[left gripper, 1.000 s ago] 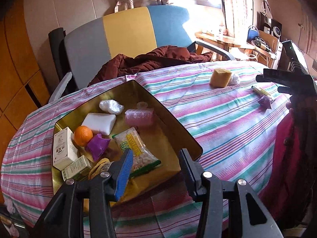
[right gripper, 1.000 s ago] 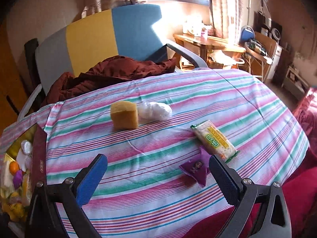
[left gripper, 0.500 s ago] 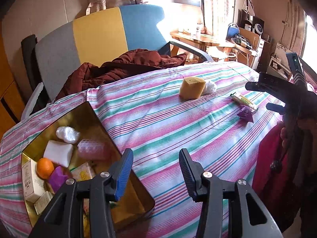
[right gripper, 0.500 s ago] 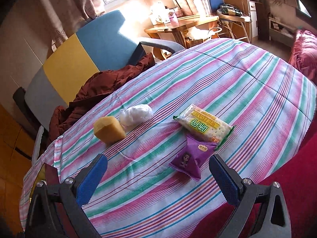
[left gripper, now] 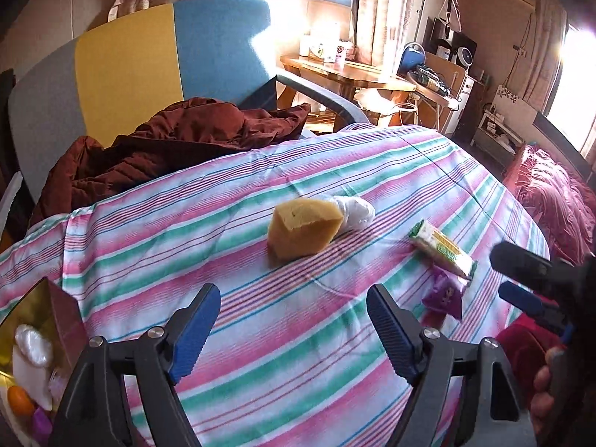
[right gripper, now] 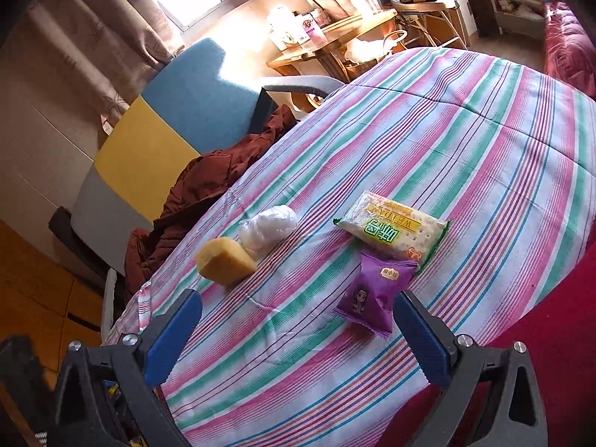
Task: Organize objects
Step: 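Grasp the yellow sponge with the left tool, then lift the sponge with the left tool while the right tool grasps the WEIDAN biscuit packet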
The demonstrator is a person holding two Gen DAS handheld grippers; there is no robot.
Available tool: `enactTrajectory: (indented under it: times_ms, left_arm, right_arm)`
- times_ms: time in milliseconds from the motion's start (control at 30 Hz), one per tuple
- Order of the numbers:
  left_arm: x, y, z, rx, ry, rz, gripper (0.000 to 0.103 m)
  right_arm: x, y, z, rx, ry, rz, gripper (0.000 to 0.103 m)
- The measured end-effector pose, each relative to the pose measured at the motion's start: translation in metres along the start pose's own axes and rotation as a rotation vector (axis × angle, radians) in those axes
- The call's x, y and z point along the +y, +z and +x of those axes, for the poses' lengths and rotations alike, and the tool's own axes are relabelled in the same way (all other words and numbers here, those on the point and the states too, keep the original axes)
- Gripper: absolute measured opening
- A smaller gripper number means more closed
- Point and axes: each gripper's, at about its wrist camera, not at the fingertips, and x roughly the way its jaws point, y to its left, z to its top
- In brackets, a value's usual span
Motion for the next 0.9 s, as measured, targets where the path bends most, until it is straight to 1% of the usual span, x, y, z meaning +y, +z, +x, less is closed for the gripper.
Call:
enactTrajectory:
  times_ms: [133, 267, 333, 367, 400, 433, 467, 567, 633, 700, 900]
  left_arm:
    - [-0.011, 0.022, 0.036, 0.015, 0.019, 0.024, 0.087]
    - [-0.018, 0.039, 0.070, 0.037, 0.039, 0.034, 0.095]
    - [-0.019, 0.045, 0.089, 0.048, 0.070, 0.032, 0.095]
    - [-0.017, 0.047, 0.098, 0.057, 0.084, 0.026, 0.093]
    - [-0.015, 0.047, 0.105, 0.069, 0.091, 0.019, 0.087]
    - [-0.012, 0.047, 0.111, 0.091, 0.080, 0.013, 0.058]
    - [-0.010, 0.045, 0.113, 0.100, 0.072, 0.012, 0.056]
    - [-0.010, 0.036, 0.098, 0.075, 0.033, 0.027, 0.054]
    - [-0.008, 0.027, 0.082, 0.050, 0.029, 0.027, 0.054]
    - [-0.004, 0.017, 0.064, 0.039, 0.008, 0.013, 0.054]
    - [0.004, -0.027, 0.010, 0.019, -0.009, -0.016, 0.054]
  right_arm:
    - [-0.003, 0.001, 0.000, 0.010, 0.041, 0.020, 0.103]
    - [-0.003, 0.001, 0.002, 0.019, 0.063, 0.021, 0.103]
    - [-0.002, 0.001, 0.002, 0.023, 0.071, 0.015, 0.103]
    - [-0.002, 0.001, 0.003, 0.024, 0.073, 0.012, 0.103]
    - [-0.002, 0.001, 0.003, 0.026, 0.076, 0.010, 0.103]
    - [-0.002, 0.001, 0.003, 0.029, 0.080, 0.010, 0.103]
    - [-0.002, 0.001, 0.004, 0.031, 0.083, 0.012, 0.103]
    - [-0.005, 0.002, 0.005, 0.038, 0.091, 0.026, 0.103]
    - [-0.005, 0.002, 0.006, 0.044, 0.091, 0.027, 0.103]
    - [-0.005, 0.001, 0.009, 0.056, 0.092, 0.025, 0.103]
    - [-0.006, 0.001, 0.013, 0.075, 0.078, 0.033, 0.103]
